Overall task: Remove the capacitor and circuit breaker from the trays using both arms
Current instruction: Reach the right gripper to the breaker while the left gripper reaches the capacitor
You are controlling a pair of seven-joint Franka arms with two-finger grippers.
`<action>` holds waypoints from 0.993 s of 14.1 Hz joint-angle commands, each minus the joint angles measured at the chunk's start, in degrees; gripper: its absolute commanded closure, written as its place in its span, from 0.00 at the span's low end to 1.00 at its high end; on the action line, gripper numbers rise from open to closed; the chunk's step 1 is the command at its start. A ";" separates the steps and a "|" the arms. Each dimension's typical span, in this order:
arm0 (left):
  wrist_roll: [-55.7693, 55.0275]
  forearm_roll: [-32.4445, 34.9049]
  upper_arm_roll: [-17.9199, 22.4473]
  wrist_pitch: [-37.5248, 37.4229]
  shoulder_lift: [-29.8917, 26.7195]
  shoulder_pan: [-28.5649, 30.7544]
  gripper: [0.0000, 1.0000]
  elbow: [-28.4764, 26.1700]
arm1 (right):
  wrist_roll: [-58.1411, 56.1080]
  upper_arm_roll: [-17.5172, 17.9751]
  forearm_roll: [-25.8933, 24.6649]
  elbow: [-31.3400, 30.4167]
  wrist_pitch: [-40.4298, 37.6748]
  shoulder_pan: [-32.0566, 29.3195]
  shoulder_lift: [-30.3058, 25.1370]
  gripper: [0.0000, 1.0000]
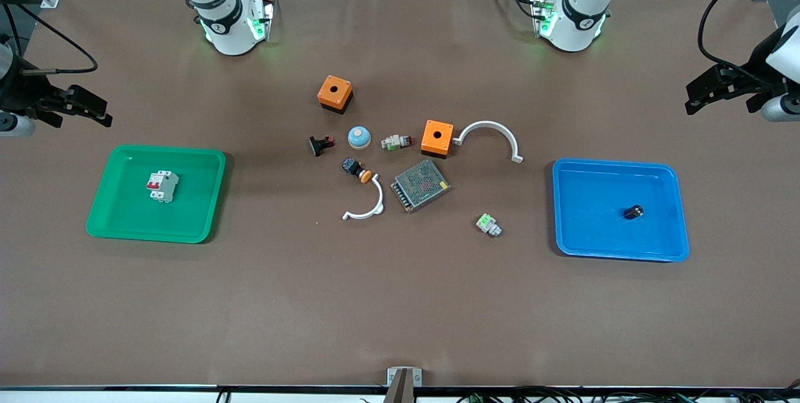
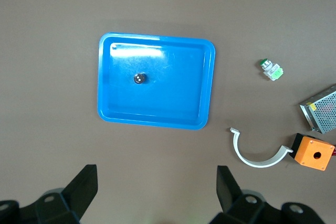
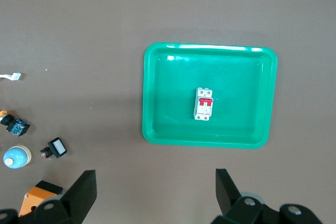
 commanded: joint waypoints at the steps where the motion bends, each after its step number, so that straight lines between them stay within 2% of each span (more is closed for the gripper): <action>1: -0.23 -0.08 -0.08 -0.26 0.23 -0.17 0.00 0.96 | 0.11 -0.38 -0.89 -1.14 0.30 0.90 -1.53 0.00; 5: 0.65 0.44 0.00 -0.08 0.67 0.00 0.00 1.66 | 0.81 -0.38 -0.80 -0.53 -0.14 0.81 -1.18 0.00; 8: 0.83 1.94 0.27 2.72 2.86 1.14 0.00 0.35 | 0.20 -0.82 -0.19 3.50 -0.49 -0.33 6.18 0.00; 10: 0.48 2.12 0.27 6.75 4.01 2.19 0.00 -3.68 | -0.25 -0.91 -0.10 5.61 2.13 -1.48 10.92 0.00; 12: -0.58 2.12 0.27 15.17 3.83 3.42 0.00 -11.31 | -0.51 -1.00 -0.97 9.47 2.41 -1.74 18.21 0.00; 14: -0.58 2.12 0.18 23.95 5.05 5.35 0.00 -18.26 | -0.69 -0.91 -0.27 6.01 7.38 -3.22 19.56 0.00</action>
